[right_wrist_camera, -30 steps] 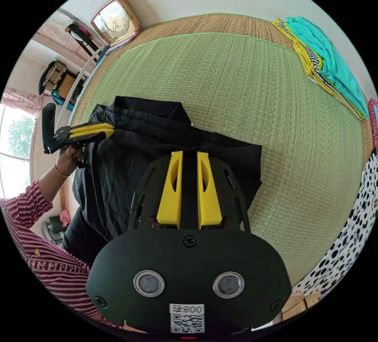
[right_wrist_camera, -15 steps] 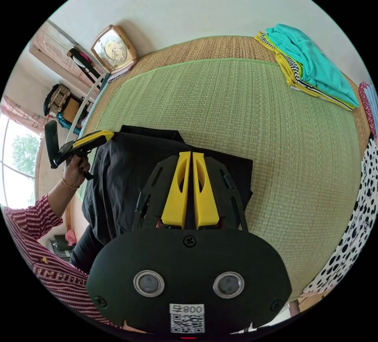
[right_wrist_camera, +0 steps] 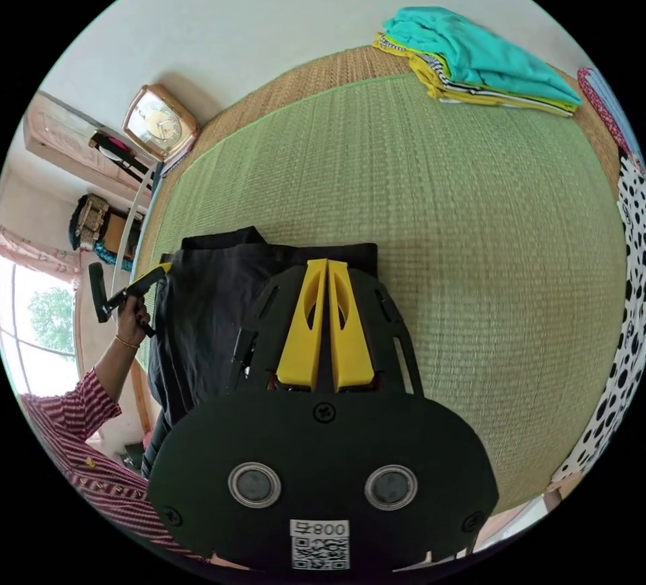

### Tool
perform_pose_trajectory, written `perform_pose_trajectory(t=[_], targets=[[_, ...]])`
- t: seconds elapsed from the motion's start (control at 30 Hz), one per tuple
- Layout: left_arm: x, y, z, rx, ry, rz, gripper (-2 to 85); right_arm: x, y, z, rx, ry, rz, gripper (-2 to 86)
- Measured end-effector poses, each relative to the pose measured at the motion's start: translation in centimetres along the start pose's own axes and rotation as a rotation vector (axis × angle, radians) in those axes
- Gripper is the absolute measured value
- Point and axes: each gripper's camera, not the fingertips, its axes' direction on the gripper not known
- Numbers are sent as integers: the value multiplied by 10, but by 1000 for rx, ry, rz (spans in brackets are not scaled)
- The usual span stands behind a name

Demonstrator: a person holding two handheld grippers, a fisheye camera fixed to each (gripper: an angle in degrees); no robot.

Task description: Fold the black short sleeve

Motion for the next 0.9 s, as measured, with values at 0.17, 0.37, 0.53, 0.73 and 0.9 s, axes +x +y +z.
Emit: perform_pose_trajectory(t=[0.17, 0.37, 0.53, 0.73, 0.9], targets=[[-16, 16, -29, 36, 50, -28, 7, 17, -6, -18, 17, -101, 48, 4], [-50, 93, -78, 27, 155, -107, 29, 24, 20, -68, 31, -170, 31, 23], [-85, 184, -107, -38, 187, -238, 60, 49, 96, -116, -24, -232, 64, 70], [-108, 264, -102, -88, 254, -364, 80, 73, 194, -152, -90, -296, 134, 86], [-114, 280, -82, -75, 340, -384, 82, 86, 241, -164, -96, -386, 181, 94]])
